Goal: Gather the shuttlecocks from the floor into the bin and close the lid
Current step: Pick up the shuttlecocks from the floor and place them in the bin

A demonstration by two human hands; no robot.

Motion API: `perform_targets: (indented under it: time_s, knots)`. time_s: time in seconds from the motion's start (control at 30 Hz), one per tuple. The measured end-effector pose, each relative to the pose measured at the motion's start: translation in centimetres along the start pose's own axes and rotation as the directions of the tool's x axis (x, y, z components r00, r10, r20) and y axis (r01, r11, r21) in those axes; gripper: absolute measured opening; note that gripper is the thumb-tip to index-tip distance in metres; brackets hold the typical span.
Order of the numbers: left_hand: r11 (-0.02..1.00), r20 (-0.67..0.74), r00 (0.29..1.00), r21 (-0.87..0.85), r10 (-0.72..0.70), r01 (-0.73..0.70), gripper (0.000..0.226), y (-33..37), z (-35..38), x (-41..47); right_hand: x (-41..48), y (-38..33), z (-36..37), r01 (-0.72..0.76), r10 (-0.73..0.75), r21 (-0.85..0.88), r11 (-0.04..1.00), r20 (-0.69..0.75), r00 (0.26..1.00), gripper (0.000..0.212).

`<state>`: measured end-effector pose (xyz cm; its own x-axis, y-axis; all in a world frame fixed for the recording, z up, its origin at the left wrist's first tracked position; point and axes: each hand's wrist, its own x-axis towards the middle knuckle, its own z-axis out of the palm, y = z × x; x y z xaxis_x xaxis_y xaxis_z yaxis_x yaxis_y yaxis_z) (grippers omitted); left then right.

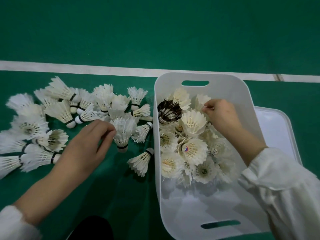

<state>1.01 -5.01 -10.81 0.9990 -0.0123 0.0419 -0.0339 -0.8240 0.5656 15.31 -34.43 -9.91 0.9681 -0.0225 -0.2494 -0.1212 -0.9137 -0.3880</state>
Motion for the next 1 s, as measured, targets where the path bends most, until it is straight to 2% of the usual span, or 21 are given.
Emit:
perform_targets:
  time_s: [0.17,0.23,0.3,0.33,0.4,0.47,0.53,0.63,0.73,0.8,0.87,0.93,1.0]
  knots:
    - [0.998,-0.017,0.998,-0.020,0.054,-0.054,0.022,0.2,-0.5,-0.1,-2.0,-1.2,-1.6,0.093,-0.096,-0.144,0.985,-0.017,0.995,0.036]
    - [0.996,-0.025,0.996,-0.033,0.085,-0.086,0.027,0.4,-0.9,-0.3,-3.8,-3.0,-3.3,0.167,-0.183,-0.134,0.977,-0.112,0.977,0.035]
    - [0.994,-0.032,0.994,-0.038,0.102,-0.103,0.028,0.6,-1.3,-0.6,-6.3,-5.8,-4.6,0.282,-0.287,-0.053,0.958,-0.187,0.939,0.027]
    - [0.993,-0.032,0.994,-0.040,0.107,-0.108,0.027,0.6,-1.5,-0.8,-7.7,-7.6,-4.7,0.355,-0.348,0.013,0.935,-0.162,0.923,0.024]
    - [0.990,-0.029,0.991,-0.047,0.128,-0.130,0.026,0.8,-1.8,-1.5,-10.7,-11.1,-3.5,0.511,-0.515,0.144,0.847,-0.008,0.857,0.028]
    - [0.986,-0.030,0.988,-0.070,0.150,-0.152,0.022,0.7,-2.1,-2.2,-12.6,-13.4,-0.4,0.608,-0.625,0.148,0.780,0.180,0.759,0.039]
    - [0.986,-0.039,0.991,-0.103,0.126,-0.129,0.019,0.5,-2.4,-3.2,-13.2,-14.6,3.2,0.618,-0.612,0.086,0.781,0.304,0.730,0.032]
    - [0.984,-0.007,1.000,-0.174,0.028,-0.029,0.021,-0.6,-2.5,-5.5,-13.0,-15.7,7.3,0.572,-0.540,0.035,0.820,0.379,0.751,0.016]
    - [0.962,-0.032,0.981,-0.208,-0.190,0.179,0.027,-3.0,-3.0,-8.2,-13.3,-16.1,9.6,0.539,-0.539,0.097,0.837,0.320,0.779,0.013]
    - [0.917,-0.089,0.916,-0.128,-0.391,0.379,0.033,-6.4,-3.7,-9.6,-13.5,-16.4,10.8,0.527,-0.535,0.116,0.842,0.307,0.787,0.012]
    - [0.831,-0.148,0.820,-0.025,-0.553,0.556,0.036,-9.8,-3.9,-10.1,-13.4,-16.3,11.4,0.519,-0.524,0.106,0.848,0.310,0.793,0.014]
    - [0.759,-0.151,0.750,0.003,-0.644,0.651,0.038,-12.6,-3.7,-10.3,-13.2,-16.4,12.0,0.521,-0.521,0.092,0.849,0.312,0.794,0.013]
    - [0.732,-0.117,0.724,-0.046,-0.679,0.679,0.035,-13.7,-3.0,-10.0,-13.0,-16.6,12.3,0.519,-0.510,0.067,0.852,0.327,0.796,0.015]
